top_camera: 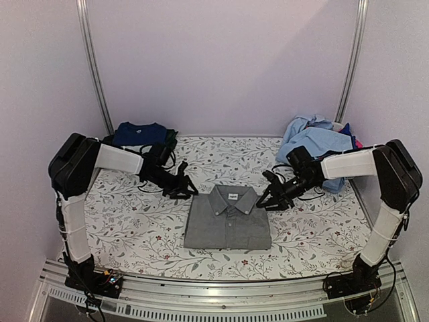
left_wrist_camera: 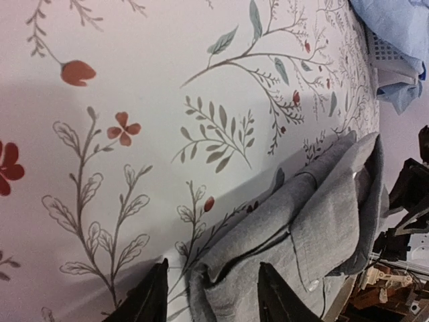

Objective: Fold and stack the mixed laundry pile
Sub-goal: Smooth out the rectangle-folded shirt at the center of the board.

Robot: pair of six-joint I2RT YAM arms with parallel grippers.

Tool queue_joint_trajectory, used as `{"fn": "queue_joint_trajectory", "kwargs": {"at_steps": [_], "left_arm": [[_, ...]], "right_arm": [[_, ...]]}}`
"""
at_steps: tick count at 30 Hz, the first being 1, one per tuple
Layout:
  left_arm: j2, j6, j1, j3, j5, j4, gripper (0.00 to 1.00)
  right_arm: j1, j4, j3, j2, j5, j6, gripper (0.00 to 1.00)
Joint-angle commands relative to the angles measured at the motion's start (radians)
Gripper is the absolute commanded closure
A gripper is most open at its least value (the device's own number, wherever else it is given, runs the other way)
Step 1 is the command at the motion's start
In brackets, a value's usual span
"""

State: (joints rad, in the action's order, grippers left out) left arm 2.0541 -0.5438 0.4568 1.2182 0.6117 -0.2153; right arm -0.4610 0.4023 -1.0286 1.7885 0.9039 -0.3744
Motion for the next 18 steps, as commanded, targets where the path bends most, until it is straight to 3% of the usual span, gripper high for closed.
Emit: {"fn": "queue_joint_trajectory", "kwargs": {"at_steps": [1,8,12,16,18], "left_arm": [[-0.065,0.029,-0.019,-0.034,-0.007,-0.005,0.53],[-0.064,0.008,-0.002,-0.057,0.008,0.010,0.52],[-0.032,-0.008,0.029,-0.050,0.032,0.029,0.56],[-0.022,-0.029,0.037,-0.070,0.049,0.070,0.75],[-0.033,-0.034,0.024,-0.083,0.042,0.083,0.85]], "right_arm": [[0.064,0.013,0.014,0.009,-0.033,0.020,0.65],[0.079,-0.021,-0.034,0.098,-0.022,0.024,0.66],[0.078,-0.041,-0.055,0.142,0.014,0.025,0.78],[0.078,-0.036,-0.082,0.150,0.049,0.028,0.96],[0.078,-0.005,-0.110,0.129,0.040,0.044,1.00]]}}
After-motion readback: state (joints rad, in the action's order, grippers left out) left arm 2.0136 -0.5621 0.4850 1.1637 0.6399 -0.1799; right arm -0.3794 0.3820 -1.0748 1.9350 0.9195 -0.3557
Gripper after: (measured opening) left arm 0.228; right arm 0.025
